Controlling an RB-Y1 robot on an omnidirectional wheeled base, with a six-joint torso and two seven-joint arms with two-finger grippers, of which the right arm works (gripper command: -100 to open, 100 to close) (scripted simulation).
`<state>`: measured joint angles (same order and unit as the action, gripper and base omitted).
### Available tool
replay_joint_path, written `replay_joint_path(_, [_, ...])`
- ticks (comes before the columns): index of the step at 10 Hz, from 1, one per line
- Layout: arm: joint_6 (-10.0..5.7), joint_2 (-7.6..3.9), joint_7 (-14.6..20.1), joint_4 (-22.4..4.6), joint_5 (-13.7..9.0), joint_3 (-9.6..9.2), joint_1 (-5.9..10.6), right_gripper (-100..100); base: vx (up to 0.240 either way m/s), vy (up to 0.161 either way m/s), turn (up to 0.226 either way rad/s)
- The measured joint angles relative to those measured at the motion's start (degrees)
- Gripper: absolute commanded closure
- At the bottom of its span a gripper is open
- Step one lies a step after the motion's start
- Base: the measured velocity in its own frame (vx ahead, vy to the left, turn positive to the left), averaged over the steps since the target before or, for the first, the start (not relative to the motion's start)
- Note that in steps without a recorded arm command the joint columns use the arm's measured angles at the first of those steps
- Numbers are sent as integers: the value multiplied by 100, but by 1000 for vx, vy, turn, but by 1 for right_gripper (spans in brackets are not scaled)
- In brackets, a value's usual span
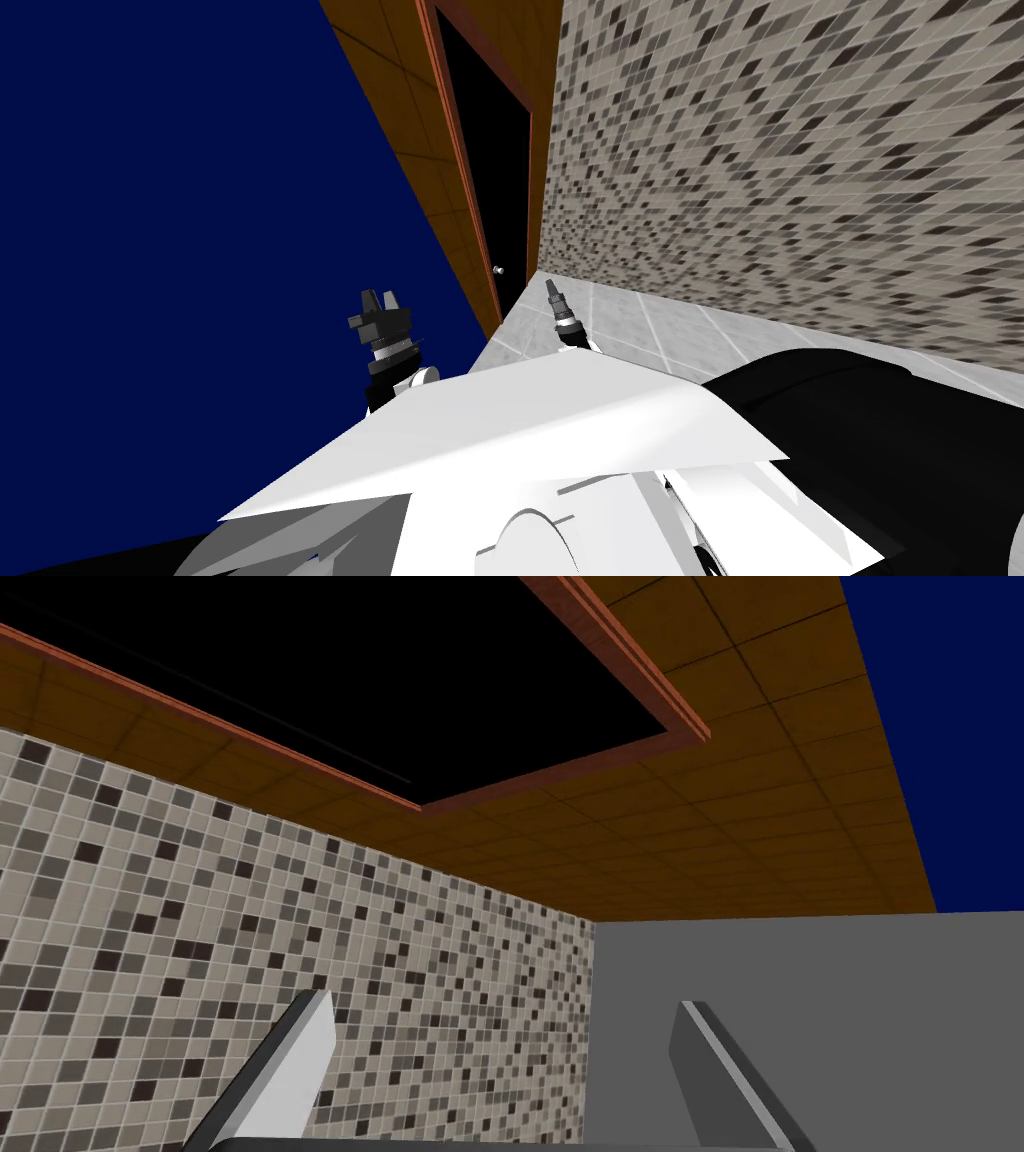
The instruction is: Pull the door open
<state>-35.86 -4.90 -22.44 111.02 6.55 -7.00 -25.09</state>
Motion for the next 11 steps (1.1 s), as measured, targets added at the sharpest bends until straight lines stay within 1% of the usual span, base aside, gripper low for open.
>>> replay_joint_path(1, [-41, -9, -111, -205, 64, -24, 88, -100, 127, -90, 35])
replay_joint_path(2, [-81, -28, -215, -317, 120, -58, 96, -100, 94, -65, 18])
replay_joint_path(3, [-82, -32, -308, -384, 177, -96, 112, -100, 87, -77, 9])
replay_joint_path(5, [-96, -48, -508, -683, 294, -142, 264, -100, 145, -107, 30])
replay_joint_path(6, [-114, -47, -629, -796, 363, -189, 284, -100, 133, -97, 24])
replay_joint_path(7, [-164, -56, -729, -914, 416, -222, 287, -100, 104, -88, 14])
replay_joint_path(11, [-220, -50, -1090, -1370, 624, -331, 469, -100, 90, -63, 19])
